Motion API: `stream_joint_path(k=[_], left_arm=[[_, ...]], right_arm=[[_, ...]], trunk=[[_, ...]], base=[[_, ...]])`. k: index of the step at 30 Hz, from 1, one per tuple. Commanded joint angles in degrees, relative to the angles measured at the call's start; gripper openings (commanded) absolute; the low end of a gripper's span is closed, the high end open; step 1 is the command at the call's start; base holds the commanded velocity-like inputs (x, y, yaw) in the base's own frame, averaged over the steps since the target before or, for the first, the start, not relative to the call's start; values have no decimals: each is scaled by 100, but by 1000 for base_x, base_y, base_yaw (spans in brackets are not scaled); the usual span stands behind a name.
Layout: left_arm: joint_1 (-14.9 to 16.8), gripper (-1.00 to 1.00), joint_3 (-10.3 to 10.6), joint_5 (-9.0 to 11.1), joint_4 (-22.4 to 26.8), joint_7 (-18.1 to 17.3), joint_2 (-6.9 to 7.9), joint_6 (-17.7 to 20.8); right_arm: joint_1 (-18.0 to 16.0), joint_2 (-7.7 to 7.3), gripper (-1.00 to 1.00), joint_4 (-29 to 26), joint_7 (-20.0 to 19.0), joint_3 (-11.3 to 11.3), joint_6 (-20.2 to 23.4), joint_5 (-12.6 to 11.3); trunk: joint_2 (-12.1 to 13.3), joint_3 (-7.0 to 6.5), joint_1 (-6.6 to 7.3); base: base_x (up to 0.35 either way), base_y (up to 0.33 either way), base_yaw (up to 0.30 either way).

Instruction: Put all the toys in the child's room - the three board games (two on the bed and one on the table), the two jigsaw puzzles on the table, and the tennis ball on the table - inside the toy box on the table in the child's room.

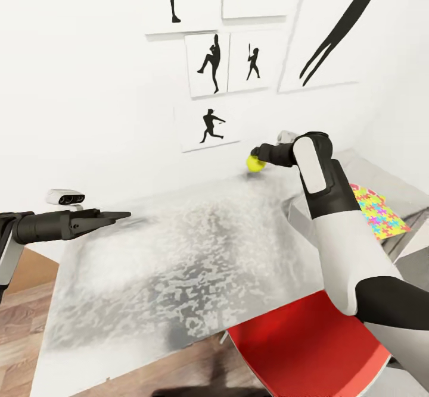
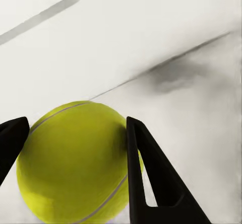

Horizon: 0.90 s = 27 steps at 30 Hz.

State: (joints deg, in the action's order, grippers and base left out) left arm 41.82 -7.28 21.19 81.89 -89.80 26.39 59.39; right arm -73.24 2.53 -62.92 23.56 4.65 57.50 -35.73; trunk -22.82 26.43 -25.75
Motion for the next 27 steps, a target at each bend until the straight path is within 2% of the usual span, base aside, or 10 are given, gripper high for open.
stream_joint_path(k=[1,10,18,27], left_arm=[[2,100,0,-1,2,-20,5,61],[2,100,-4,-4,2,-20,3,61],[2,100,-1,-8,2,-20,6,61],[2,100,-3,-9,2,-20,6,61]], right_arm=[[-6,-15,-100,-1,61,-26,8,-64],[-6,-55,-100,-5,61,-124,7,-57],[0,-196,-100,-12,61,-496,10,-65],[14,-209,-100,-178,61,-538,33,-67]], trunk=[[-10,1,-4],[-10,-75,-4],[-10,-141,-4],[-10,-217,-4]], base=[[0,0,-193],[0,0,-193],[0,0,-193],[0,0,-193]])
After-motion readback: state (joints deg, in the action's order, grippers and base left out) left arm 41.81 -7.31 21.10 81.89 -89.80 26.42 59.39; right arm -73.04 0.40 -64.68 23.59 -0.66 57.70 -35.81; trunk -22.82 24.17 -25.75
